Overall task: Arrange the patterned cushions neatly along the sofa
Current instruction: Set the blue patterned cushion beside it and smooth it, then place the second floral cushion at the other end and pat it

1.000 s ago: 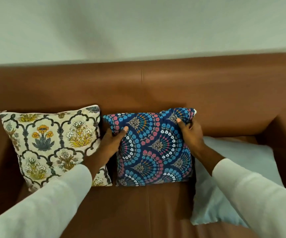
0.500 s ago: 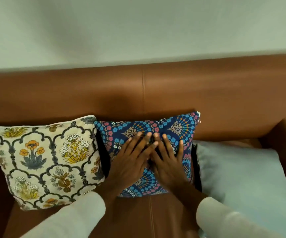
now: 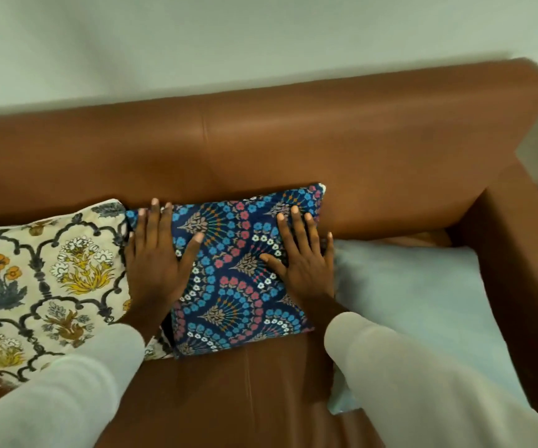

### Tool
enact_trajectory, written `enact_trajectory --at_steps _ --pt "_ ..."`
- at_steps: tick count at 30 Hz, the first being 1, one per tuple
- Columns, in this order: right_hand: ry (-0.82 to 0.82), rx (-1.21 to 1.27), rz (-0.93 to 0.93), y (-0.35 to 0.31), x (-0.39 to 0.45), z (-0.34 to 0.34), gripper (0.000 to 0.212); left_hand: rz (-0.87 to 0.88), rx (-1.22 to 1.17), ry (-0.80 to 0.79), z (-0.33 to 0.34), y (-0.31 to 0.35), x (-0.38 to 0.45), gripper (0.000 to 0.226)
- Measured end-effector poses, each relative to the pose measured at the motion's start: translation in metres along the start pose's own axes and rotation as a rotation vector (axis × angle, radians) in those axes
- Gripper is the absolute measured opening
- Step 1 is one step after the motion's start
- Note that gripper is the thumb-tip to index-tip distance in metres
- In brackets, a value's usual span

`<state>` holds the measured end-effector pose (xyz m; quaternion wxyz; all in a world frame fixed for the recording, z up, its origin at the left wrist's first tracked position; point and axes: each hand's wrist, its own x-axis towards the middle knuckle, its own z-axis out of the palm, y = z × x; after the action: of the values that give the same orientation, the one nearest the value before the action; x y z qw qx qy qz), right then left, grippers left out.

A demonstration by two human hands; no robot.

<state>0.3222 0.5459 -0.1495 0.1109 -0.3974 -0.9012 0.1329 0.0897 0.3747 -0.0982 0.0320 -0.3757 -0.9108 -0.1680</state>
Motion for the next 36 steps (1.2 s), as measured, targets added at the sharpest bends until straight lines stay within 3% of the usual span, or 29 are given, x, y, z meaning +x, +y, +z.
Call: enact_trajectory --at_steps 3,6,9,10,12,13,15,17,20,22,23,24,25,26,28,33,36 --pt "-0.061 0.133 0.173 0.045 -0.012 -0.022 0.085 -0.080 -0.064 0.031 -0.007 0.035 -0.013 0.076" --pt "-0.074 -0.004 0.190 0.106 -0.039 -0.053 0.077 0.051 -0.093 0.036 -0.006 0.092 -0.036 0.065" --pt "-0.136 -0.116 0.227 0.170 -0.075 -0.087 0.063 0.348 -0.185 -0.088 0.008 0.155 -0.080 0.047" --pt "-0.167 -0.136 0.266 0.189 -0.089 -0.099 0.062 0.361 -0.248 -0.146 0.019 0.172 -0.100 0.037" --pt "-0.217 -0.139 0.359 0.224 -0.118 -0.118 0.067 0.216 -0.382 -0.376 0.029 0.210 -0.136 0.027" --pt "-0.231 -0.114 0.411 0.239 -0.131 -0.125 0.073 0.098 -0.438 -0.536 0.031 0.225 -0.152 0.032" --pt "-0.279 -0.052 0.532 0.270 -0.159 -0.136 0.088 -0.118 -0.521 -0.850 0.046 0.254 -0.184 0.072" --pt "-0.374 0.051 0.653 0.297 -0.189 -0.141 0.098 -0.079 -0.548 -0.957 0.061 0.267 -0.215 0.118" --pt "-0.391 0.450 0.686 0.316 -0.223 -0.147 0.094 0.085 -0.399 -0.944 0.080 0.276 -0.245 0.146" --pt "-0.373 0.555 0.662 0.319 -0.232 -0.154 0.097 -0.070 -0.433 -1.001 0.065 0.296 -0.244 0.160" --pt "-0.395 0.544 0.646 0.319 -0.232 -0.160 0.099 -0.082 -0.482 -0.925 0.055 0.306 -0.247 0.118" --pt "-0.407 0.532 0.632 0.320 -0.231 -0.169 0.099 -0.178 -0.539 -0.776 0.047 0.315 -0.240 0.038" --pt "-0.385 0.528 0.615 0.322 -0.228 -0.181 0.095 -0.151 -0.505 -0.663 0.038 0.318 -0.241 0.115" --pt "-0.323 0.518 0.594 0.323 -0.222 -0.194 0.089 -0.055 -0.525 -0.631 0.032 0.318 -0.239 0.116" --pt "-0.153 0.491 0.534 0.323 -0.200 -0.226 0.073 -0.031 -0.511 -0.603 0.014 0.327 -0.219 0.111" --pt "0.097 0.910 0.620 0.316 -0.103 -0.300 0.023 -0.275 -0.649 -0.425 -0.025 0.348 -0.136 0.064" --pt "0.210 1.099 0.632 0.315 -0.038 -0.319 0.028 -0.399 -0.725 -0.456 -0.047 0.358 -0.065 0.051"
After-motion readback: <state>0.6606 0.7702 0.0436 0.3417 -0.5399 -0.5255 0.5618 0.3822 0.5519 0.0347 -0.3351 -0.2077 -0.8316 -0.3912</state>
